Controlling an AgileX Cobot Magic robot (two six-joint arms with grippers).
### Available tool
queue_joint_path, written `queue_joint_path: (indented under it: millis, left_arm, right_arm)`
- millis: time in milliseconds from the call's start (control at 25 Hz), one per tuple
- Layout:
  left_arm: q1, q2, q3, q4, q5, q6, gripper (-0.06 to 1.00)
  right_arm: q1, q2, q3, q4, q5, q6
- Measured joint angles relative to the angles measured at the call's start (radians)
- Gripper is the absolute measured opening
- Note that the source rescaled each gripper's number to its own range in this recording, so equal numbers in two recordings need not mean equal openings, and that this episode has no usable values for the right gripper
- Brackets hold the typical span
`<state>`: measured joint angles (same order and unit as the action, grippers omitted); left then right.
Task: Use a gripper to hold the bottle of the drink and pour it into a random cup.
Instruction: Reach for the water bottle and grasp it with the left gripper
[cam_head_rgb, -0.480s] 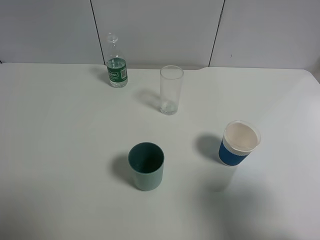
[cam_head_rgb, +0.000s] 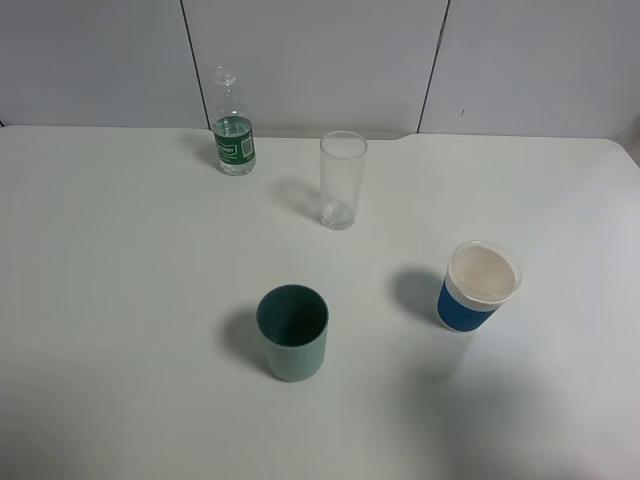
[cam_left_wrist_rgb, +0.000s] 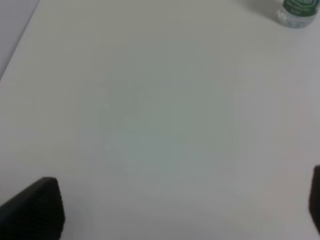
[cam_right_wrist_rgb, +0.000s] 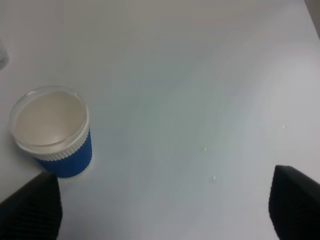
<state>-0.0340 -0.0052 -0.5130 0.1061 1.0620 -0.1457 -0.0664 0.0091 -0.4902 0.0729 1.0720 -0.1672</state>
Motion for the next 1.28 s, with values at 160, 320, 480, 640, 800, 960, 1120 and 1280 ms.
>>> queue_joint_path:
  millis: [160,320,480,640,800,960,1120,1280]
  left_arm:
    - [0.000,0.000,0.000,0.000,0.000,0.000,1.00]
    - [0.000,0.000,0.000,0.000,0.000,0.000,1.00]
    - [0.000,0.000,0.000,0.000,0.000,0.000,1.00]
    - [0.000,0.000,0.000,0.000,0.000,0.000,1.00]
    - [0.000,0.000,0.000,0.000,0.000,0.000,1.00]
    - [0.000,0.000,0.000,0.000,0.000,0.000,1.00]
    - [0.000,0.000,0.000,0.028,0.000,0.003,1.00]
    - [0.000,0.000,0.000,0.087,0.000,0.003,1.00]
  right_arm:
    - [0.000,0.000,0.000,0.000,0.000,0.000]
    - [0.000,0.000,0.000,0.000,0.000,0.000]
    - [0.000,0.000,0.000,0.000,0.000,0.000]
    - [0.000,0.000,0.000,0.000,0.000,0.000]
    - [0.000,0.000,0.000,0.000,0.000,0.000]
    - [0.000,0.000,0.000,0.000,0.000,0.000]
    - [0.000,0.000,0.000,0.000,0.000,0.000]
    - [0.000,0.000,0.000,0.000,0.000,0.000]
